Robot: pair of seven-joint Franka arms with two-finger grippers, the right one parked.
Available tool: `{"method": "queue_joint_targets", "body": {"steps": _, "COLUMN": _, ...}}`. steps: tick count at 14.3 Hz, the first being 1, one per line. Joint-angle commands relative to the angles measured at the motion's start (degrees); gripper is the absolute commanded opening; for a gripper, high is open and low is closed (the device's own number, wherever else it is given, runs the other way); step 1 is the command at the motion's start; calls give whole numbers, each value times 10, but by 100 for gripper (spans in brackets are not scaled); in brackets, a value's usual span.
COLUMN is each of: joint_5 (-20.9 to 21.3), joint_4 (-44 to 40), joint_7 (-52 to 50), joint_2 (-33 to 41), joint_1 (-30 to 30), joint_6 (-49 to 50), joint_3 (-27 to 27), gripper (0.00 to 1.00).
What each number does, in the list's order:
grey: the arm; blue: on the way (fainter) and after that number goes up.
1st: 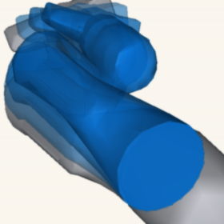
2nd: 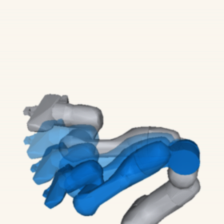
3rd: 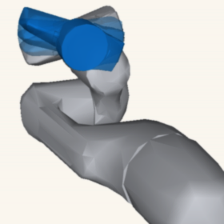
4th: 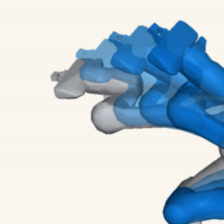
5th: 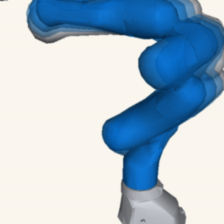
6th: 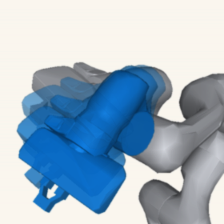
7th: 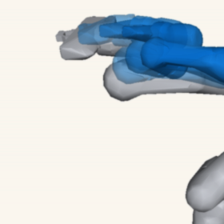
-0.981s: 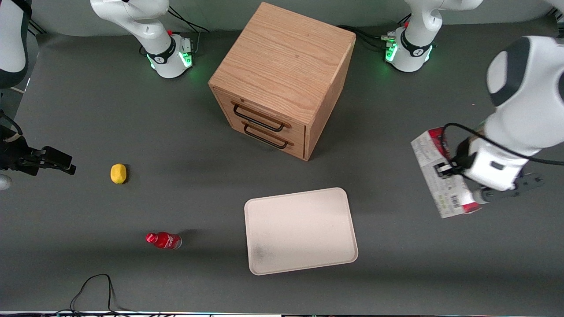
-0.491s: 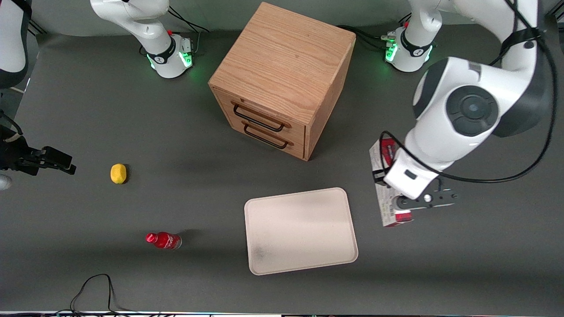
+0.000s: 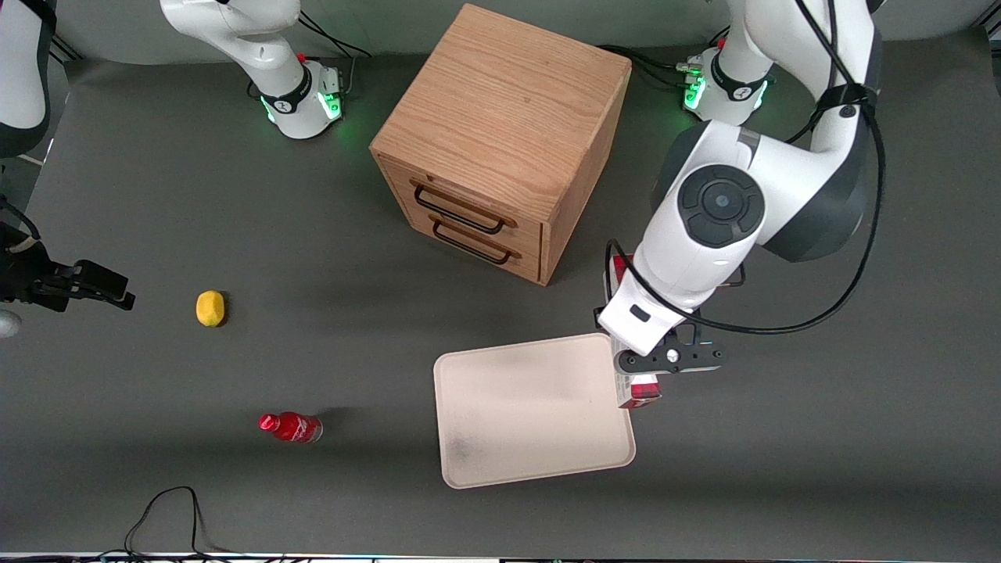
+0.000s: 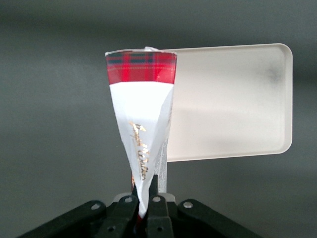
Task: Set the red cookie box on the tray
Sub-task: 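Carry the upright cookie box over the white tray, then lower the cookie box onto the tray and open the left gripper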
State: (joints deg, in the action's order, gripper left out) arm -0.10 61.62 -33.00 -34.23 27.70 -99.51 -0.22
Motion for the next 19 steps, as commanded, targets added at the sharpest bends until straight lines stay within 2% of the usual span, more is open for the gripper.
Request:
{"method": "queue_joint_targets", "body": {"steps": 1, "joint_5": 9, "joint_4": -27, "joint_7": -24, "joint_2": -23, "joint_1": 9, "joint_6": -12, "joint_3": -10, "gripper": 0}}
{"method": "queue_joint_targets", "body": {"steps": 6, "joint_5": 23, "joint_4": -10, "joint_7": -23, "joint_2": -74, "joint_1": 7, "joint_6": -74, "joint_3": -9, "gripper": 0}}
{"method": "queue_joint_targets", "body": {"steps": 10, "joint_5": 30, "joint_4": 63, "joint_7": -29, "joint_2": -80, "joint_1": 6, "joint_6": -182, "joint_3": -9, "gripper": 0}}
{"method": "queue_joint_targets", "body": {"steps": 19, "joint_5": 52, "joint_4": 95, "joint_7": -62, "joint_2": -148, "joint_1": 5, "joint_6": -280, "joint_3": -11, "gripper": 0}}
